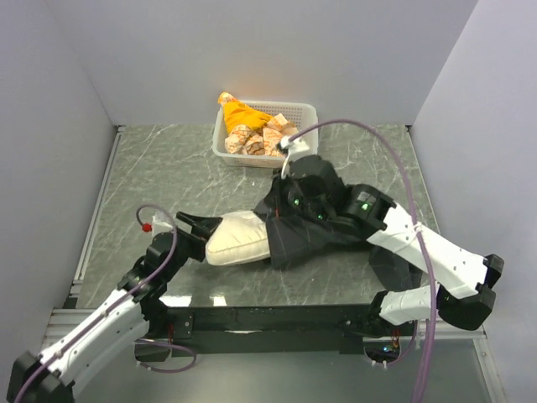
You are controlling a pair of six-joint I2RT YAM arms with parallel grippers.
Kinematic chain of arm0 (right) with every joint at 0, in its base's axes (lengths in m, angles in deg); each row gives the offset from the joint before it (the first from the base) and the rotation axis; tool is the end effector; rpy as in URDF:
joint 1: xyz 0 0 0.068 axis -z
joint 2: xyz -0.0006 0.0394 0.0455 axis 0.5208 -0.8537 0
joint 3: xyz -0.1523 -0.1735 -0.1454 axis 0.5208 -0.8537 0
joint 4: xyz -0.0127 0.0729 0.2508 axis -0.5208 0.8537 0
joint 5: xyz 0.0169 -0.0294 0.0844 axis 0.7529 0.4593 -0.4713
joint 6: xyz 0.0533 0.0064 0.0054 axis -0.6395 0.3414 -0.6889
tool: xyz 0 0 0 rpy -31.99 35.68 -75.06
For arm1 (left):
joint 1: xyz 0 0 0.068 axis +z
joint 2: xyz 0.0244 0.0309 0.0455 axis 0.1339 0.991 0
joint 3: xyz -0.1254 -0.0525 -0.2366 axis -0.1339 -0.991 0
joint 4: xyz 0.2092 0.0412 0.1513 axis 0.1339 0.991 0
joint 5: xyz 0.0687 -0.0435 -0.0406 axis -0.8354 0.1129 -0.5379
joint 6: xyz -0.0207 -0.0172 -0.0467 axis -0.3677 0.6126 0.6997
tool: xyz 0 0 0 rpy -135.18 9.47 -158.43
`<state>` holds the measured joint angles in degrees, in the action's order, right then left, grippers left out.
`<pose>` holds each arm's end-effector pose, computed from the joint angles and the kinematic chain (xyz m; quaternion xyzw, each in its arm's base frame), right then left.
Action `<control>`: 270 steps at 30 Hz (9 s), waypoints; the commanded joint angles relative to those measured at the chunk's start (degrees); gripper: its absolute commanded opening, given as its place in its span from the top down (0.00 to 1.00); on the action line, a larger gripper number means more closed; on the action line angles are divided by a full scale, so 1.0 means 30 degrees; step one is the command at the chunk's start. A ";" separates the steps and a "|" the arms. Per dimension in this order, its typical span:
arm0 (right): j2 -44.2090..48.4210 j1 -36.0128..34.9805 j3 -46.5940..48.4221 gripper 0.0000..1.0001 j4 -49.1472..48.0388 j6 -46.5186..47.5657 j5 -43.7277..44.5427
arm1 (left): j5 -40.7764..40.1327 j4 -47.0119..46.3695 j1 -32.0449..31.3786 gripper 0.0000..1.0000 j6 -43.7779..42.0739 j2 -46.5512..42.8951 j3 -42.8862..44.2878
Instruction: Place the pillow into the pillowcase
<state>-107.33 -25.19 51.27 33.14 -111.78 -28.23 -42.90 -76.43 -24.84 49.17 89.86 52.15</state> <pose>0.1524 0.2193 0.4347 -0.1793 0.8328 0.2832 0.4406 0.1200 -0.0699 0.1914 -0.3972 0.7077 -0.4626 0.3569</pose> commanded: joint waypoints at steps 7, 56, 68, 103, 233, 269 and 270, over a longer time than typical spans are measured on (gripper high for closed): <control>0.1871 -0.3405 -0.4869 1.00 -0.3284 -0.2055 0.0775 | 0.2145 -0.8316 -0.0054 0.65 -0.2239 0.5905 0.2929; -0.2642 0.0014 1.4023 1.00 0.1726 0.1431 -0.4317 | 0.2266 -0.0351 -0.1021 0.54 -1.4018 1.0448 2.0150; 0.0524 0.4823 1.1739 1.00 0.1285 0.0786 -0.7515 | -0.6575 0.8817 -0.0025 0.12 -1.1884 0.9695 2.5380; -0.3020 0.7814 1.4053 1.00 0.1255 -0.0152 -0.8276 | 0.4901 0.1417 0.0737 0.24 -0.4704 -0.0923 0.4252; -0.2937 2.7867 1.6663 1.00 -1.7060 -2.3188 -1.9001 | 1.0289 0.4841 0.5003 0.99 -0.7905 1.7899 3.4965; -0.0351 0.5204 -0.1761 0.09 -0.5358 -0.1551 0.0127 | 0.9154 0.7535 1.9257 0.34 -1.1617 0.4716 0.9000; 0.0922 0.5584 -0.3479 0.03 -0.6351 -0.2080 0.0654 | 0.8686 0.7562 1.8673 0.25 -1.1704 0.3896 0.8561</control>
<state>-121.29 -11.01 59.14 16.44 -116.37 -38.43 -21.00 -47.97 34.50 16.05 111.13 81.24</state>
